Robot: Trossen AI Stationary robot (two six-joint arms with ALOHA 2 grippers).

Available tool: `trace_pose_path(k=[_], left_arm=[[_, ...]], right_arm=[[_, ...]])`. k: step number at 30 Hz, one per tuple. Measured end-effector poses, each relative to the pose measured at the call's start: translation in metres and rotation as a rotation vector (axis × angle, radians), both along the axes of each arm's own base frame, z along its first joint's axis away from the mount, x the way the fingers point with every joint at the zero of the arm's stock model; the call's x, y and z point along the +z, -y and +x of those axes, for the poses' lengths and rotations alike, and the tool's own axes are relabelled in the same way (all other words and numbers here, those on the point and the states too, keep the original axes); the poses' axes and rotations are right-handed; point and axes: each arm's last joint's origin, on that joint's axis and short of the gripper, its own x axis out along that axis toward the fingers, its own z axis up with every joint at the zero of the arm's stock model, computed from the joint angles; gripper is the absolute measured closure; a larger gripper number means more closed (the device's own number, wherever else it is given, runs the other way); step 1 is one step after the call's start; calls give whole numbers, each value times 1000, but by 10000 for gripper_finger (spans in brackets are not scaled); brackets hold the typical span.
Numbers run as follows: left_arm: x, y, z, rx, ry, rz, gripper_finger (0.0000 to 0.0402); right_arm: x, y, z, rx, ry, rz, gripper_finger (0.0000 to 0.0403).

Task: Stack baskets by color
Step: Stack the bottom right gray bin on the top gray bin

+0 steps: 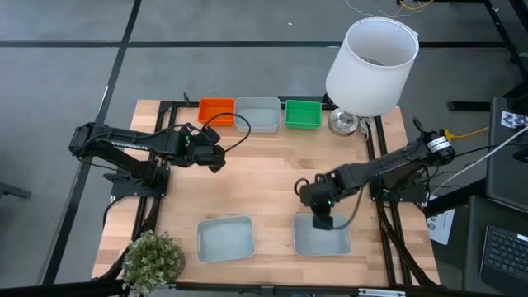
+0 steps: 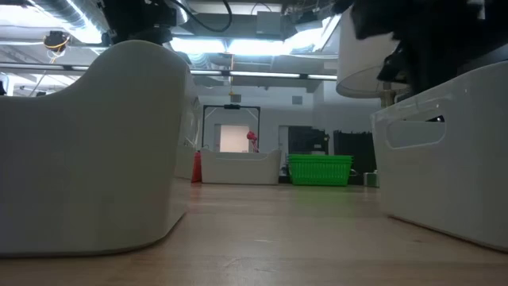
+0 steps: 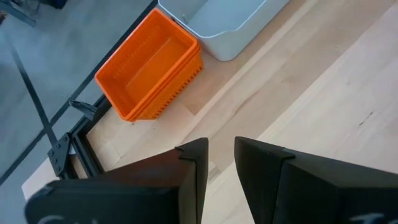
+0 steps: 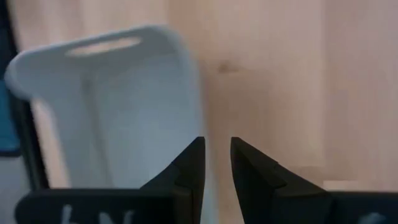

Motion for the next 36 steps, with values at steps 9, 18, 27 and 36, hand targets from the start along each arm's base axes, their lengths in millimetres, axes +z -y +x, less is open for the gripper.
trace_pose_path(k=[9,18,27,36], left_arm=[[0,0,0,1,1,2,331],[0,0,0,8,2,21,331],[1,-1,0,9,2,25,331],[1,-1,0,15,7,40,331]], right_arm=[[-15,-38,-7,107,74,86,327],[-62,-20,-20,-62,-7,101,327],[-79,15,-22,-116,32,-198,353],[-74,68,1,-86,173,-419,365]])
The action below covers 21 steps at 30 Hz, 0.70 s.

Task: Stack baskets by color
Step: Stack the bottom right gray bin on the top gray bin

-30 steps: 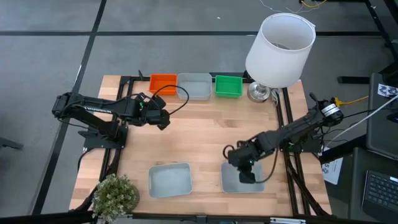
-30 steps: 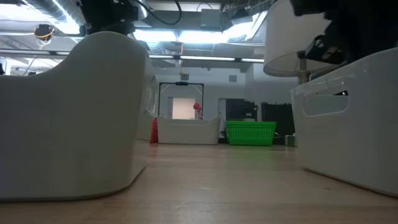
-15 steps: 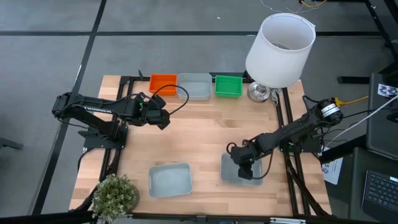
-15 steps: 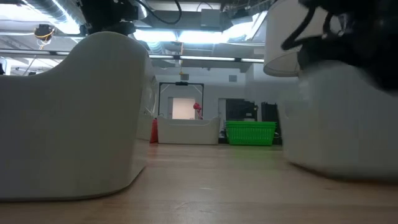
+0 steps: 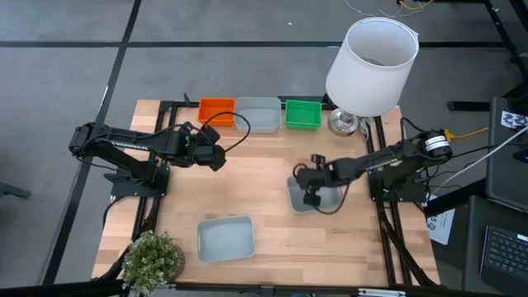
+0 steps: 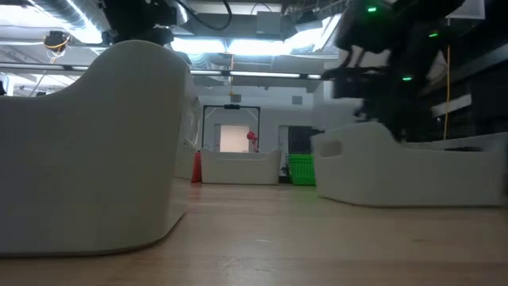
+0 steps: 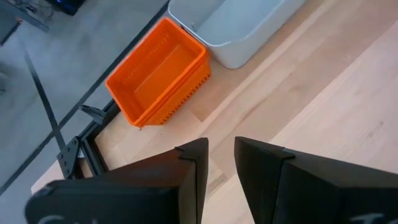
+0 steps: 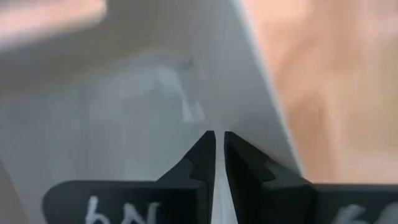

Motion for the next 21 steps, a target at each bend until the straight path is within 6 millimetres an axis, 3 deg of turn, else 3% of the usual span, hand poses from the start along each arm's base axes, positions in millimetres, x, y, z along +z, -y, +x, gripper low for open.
trace_pose_path(k=[5,12,17,21], left_arm=[[-9,-1,1,10,9,38,331],[-28,-1,-1,6,-21,33,331],[-23,3,16,-71,150,-81,331],[-16,7,43,-298,292,-137,331]], right_arm=[[12,29,23,48,221,-32,366],[29,56,37,-98,414,-138,366],[64,54,37,-151,415,-228,366],[104,41,17,-214,332,-278,366]])
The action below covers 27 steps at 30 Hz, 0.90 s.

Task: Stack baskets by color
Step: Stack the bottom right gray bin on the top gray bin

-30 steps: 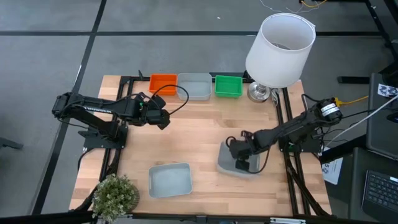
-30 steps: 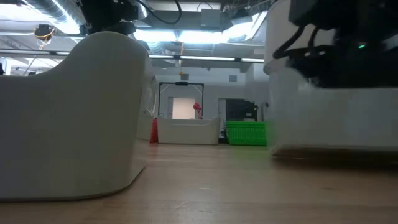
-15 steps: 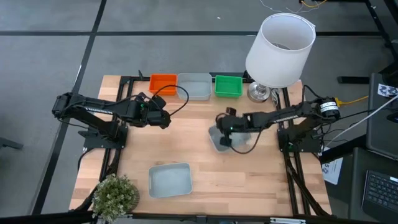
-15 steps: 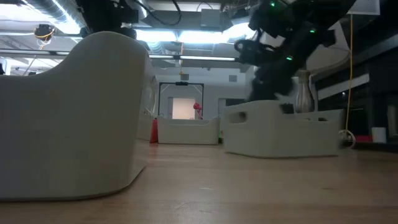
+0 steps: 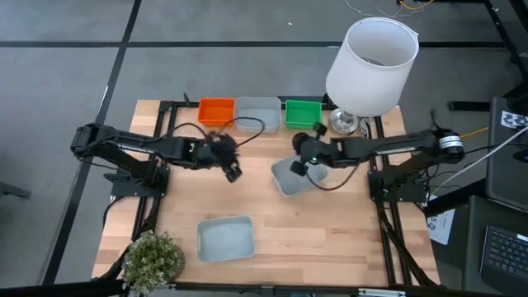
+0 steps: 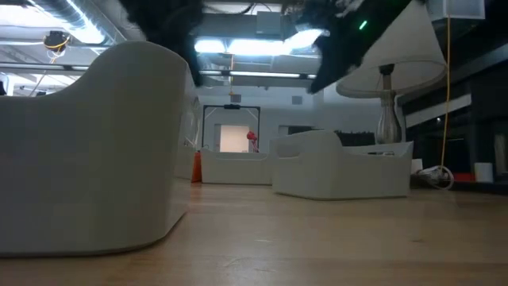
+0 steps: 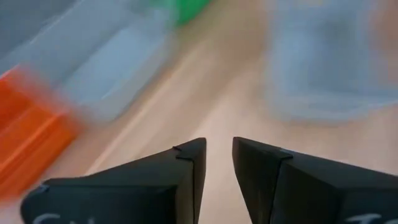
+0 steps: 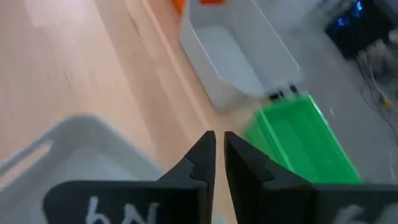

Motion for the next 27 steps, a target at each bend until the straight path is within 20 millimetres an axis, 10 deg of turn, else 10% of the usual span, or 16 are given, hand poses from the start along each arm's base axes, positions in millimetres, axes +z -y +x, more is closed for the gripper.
trace_pose_path(k=[9,27], left_arm=[[2,-20,73,-391,181,-12,330],[-32,-76,178,-328,-26,-11,262]], right_arm=[[46,-31,-72,-101,43,210,366],[-5,-61,-117,-134,38,312,366]])
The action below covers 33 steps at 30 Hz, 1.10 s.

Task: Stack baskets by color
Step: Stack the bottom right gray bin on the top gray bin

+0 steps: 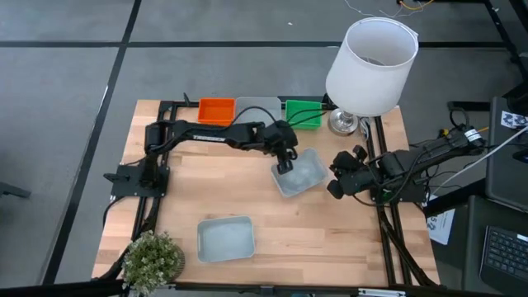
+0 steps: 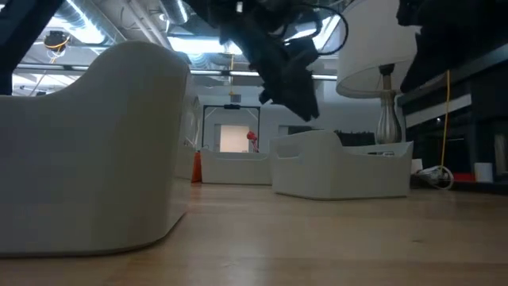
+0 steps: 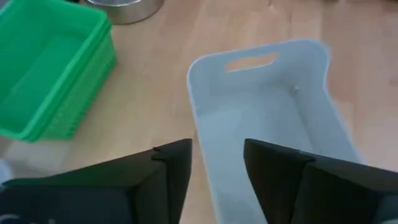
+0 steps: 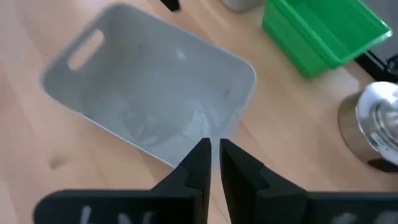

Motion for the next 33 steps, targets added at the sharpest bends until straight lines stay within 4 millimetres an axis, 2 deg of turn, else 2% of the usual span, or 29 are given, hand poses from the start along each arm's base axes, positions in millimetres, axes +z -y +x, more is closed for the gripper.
trace_pose_path(k=[6,17,21,26,29,33], left_arm=[[-17,-3,9,42,-30,-21,230],[-40,-3,14,90,-86,-38,227],[-54,-1,18,87,-108,-42,227],[-83,-2,20,122,-181,-78,230],[-91,-1,20,119,-203,-80,262],[-86,8,19,78,-226,-70,371]], right_arm=[[-11,0,-5,-32,-15,4,366],[-16,1,-7,-33,-34,-4,366],[-16,1,-7,-33,-34,-4,366],[-16,1,-7,-33,-29,-2,366],[-16,1,-7,-32,-31,-3,366],[-16,1,-7,-32,-30,-10,366]])
